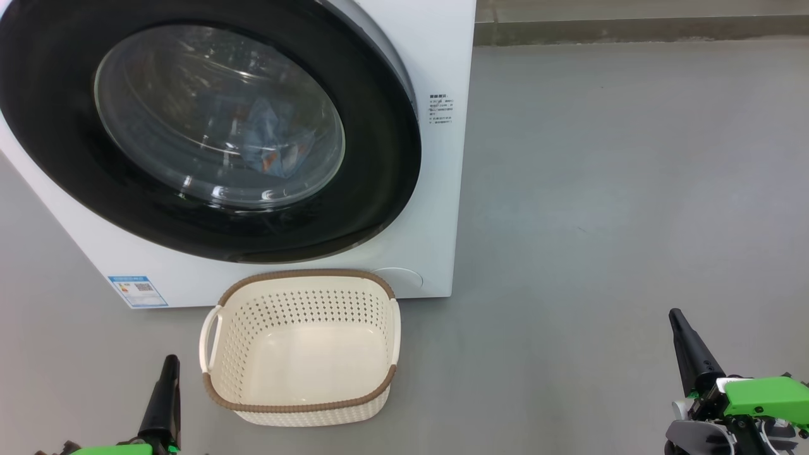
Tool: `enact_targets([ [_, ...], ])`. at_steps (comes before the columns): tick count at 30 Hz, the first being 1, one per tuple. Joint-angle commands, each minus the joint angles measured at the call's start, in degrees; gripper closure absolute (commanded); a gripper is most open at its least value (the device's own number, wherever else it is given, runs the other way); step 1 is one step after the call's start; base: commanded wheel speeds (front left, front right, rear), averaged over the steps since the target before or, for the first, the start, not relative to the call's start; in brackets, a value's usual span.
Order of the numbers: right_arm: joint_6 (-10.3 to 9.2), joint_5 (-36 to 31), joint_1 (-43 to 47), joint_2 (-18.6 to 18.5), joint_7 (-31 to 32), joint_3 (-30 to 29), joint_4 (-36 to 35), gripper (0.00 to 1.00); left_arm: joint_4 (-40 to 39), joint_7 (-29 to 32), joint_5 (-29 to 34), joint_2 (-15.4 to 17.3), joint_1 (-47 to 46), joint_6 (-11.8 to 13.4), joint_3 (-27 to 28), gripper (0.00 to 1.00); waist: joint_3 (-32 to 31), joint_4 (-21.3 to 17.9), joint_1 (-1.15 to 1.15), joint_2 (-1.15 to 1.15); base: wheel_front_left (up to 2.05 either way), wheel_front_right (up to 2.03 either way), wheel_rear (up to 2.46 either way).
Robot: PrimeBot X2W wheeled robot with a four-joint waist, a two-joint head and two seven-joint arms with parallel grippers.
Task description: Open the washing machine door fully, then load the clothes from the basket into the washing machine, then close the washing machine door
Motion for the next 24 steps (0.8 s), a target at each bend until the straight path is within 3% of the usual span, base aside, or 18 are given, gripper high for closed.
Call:
enact_targets([
  [1,0.19,0.2,-2.8,-0.6,0.2,1.1,-1.7,1.0,-1.8,0.4,-0.5,0.5,-2.5,0.0,1.9,1.0,0.0,0.0,0.0,0.0,0.0,0.0,0.0],
  [24,0.19,0.2,-2.8,-0.6,0.2,1.1,-1.7,1.0,-1.8,0.4,-0.5,0.5,-2.5,0.0,1.9,1.0,0.0,0.0,0.0,0.0,0.0,0.0,0.0],
])
